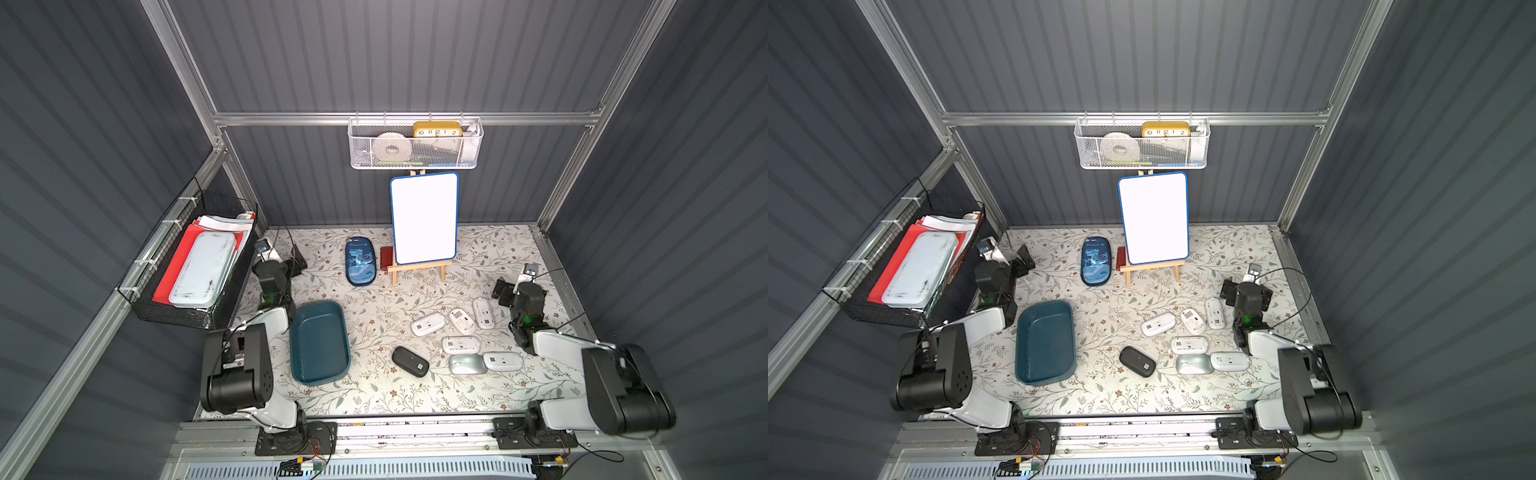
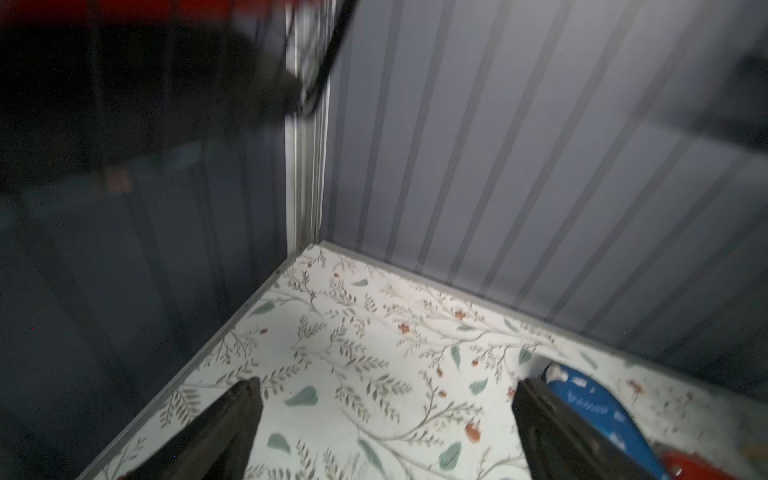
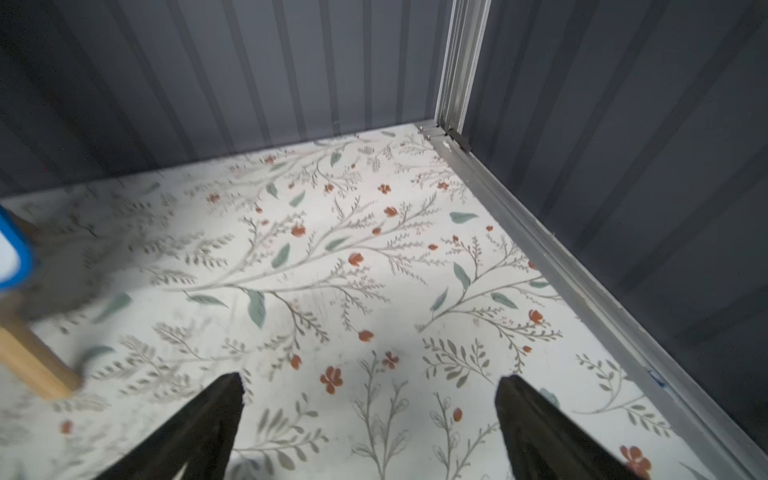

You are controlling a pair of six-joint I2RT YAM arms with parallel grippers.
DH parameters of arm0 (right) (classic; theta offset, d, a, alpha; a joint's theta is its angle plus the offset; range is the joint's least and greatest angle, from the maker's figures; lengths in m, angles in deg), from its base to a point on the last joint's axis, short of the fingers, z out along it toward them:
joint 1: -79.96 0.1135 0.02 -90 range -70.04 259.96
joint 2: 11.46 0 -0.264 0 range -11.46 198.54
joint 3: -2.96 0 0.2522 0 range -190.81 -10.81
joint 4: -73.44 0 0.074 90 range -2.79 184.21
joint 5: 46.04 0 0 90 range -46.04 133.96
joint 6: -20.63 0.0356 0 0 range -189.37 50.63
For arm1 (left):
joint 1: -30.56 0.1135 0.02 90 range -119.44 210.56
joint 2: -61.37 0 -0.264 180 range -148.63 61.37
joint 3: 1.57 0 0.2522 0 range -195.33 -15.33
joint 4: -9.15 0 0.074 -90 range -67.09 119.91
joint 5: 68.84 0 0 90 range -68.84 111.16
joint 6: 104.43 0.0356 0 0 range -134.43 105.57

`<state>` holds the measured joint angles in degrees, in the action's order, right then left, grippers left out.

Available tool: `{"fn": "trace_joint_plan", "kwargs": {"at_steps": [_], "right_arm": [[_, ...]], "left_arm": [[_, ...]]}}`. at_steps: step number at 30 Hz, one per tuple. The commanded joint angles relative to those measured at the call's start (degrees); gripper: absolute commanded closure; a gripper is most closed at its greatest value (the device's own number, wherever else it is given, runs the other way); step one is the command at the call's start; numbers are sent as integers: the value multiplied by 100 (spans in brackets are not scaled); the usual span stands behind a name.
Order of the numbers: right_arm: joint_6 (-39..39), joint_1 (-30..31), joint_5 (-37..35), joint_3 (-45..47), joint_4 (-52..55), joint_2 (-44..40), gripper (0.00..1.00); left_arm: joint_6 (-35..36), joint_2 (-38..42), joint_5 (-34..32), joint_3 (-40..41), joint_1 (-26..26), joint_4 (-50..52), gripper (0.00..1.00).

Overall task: Put the mouse in the storage box
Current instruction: Pick up the mouse from the center of the board.

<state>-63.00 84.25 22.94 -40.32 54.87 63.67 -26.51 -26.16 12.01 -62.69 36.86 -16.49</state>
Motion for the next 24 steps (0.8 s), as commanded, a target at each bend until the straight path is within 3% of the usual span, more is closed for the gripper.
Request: {"fn": "trace_joint_plan", "kwargs": {"at_steps": [1, 4, 9, 12, 14, 17, 20, 24], "right_arm": [[767, -7, -232, -653, 1688, -925, 1], [1341, -39, 152, -586, 1840, -1401, 1], [1591, -35, 2821, -844, 2687, -1620, 1], [1726, 15, 3993, -1117, 3446, -1478, 5], [1728, 155, 4373, -1157, 3710, -1425, 7], [1473, 712, 4596, -1180, 4084, -1397, 8], [1078, 1699, 4261, -1180, 4316, -1265, 8], [763, 2711, 4030, -1314, 4648, -807, 8]], "left_arm": [[-821, 657, -170, -705, -7, 2347, 1], [-1113, 1203, 13, -801, -11, 2867, 1], [-2217, 2179, -12, -635, -6, 3780, 1], [-1965, 2437, 938, -585, -5, 4040, 1], [-2000, 2530, 1326, -609, 1, 4403, 1], [-1748, 2639, 2205, -558, 1, 4618, 1], [-1377, 2692, 2913, -609, -4, 4966, 2], [-1031, 2738, 3424, -926, -5, 5466, 2]]}}
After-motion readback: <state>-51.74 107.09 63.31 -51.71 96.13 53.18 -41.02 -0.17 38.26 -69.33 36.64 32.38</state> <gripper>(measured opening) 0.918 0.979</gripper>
